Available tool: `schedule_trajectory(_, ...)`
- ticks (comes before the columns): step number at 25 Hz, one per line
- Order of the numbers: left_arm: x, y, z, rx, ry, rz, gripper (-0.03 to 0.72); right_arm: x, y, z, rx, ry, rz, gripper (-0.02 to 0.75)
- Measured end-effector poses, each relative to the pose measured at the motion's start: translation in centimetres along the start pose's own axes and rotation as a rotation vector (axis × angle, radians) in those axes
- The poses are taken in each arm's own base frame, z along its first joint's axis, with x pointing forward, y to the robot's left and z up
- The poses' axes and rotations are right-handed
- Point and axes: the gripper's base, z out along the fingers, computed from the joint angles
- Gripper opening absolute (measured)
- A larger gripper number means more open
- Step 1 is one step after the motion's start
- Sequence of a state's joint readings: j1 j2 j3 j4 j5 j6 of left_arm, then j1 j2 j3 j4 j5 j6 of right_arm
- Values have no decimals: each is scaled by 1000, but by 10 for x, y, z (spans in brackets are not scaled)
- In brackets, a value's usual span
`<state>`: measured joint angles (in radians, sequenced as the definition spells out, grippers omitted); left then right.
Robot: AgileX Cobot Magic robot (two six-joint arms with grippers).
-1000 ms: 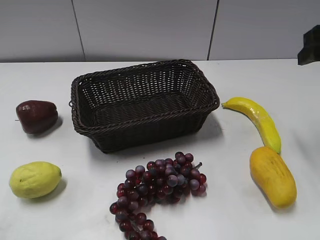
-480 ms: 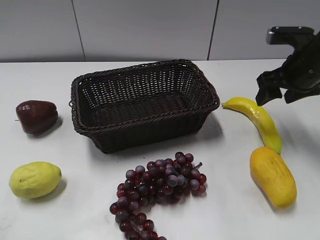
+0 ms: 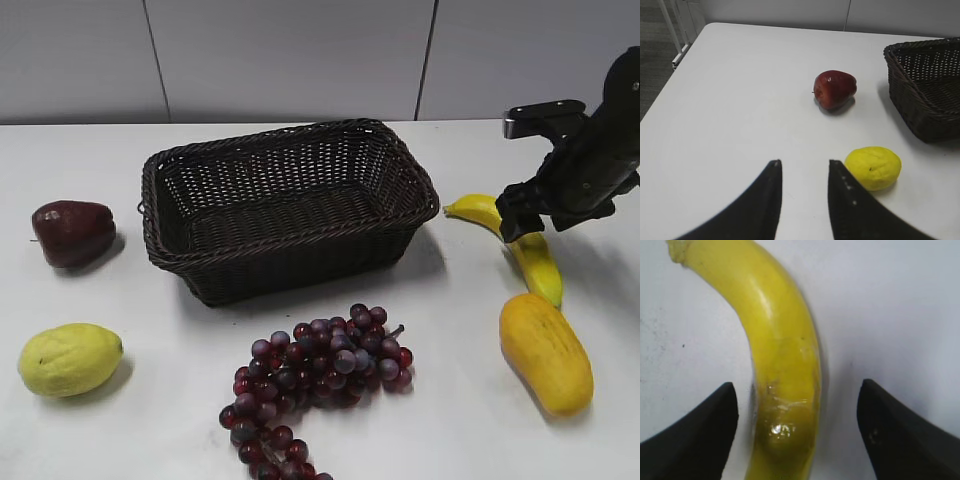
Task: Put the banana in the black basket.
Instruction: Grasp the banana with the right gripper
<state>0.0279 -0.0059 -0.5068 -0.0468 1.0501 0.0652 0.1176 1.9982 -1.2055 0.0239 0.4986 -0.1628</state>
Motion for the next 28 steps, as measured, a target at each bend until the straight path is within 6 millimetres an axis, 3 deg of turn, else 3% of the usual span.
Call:
schedule_trajectory(6, 0, 0, 0, 0, 0, 2, 235, 1, 0, 15, -1, 12, 0, 573)
schedule_trajectory(10, 0, 0, 0, 0, 0, 2, 235, 4, 1, 22, -7, 27, 8, 467)
schedule_trajectory(13, 0, 0, 0, 0, 0, 0, 235, 4, 1, 23, -11, 28, 17, 341)
schedule_trajectory(17, 0, 0, 0, 0, 0, 0, 235, -1, 0, 20, -12, 24, 18, 340)
schedule_trajectory(23, 0, 0, 0, 0, 0, 2, 235, -27, -2, -2, -25, 68, 15, 340)
schedule_trajectory(28, 0, 0, 0, 0, 0, 0, 235, -65, -3, -43, -69, 75, 37, 340)
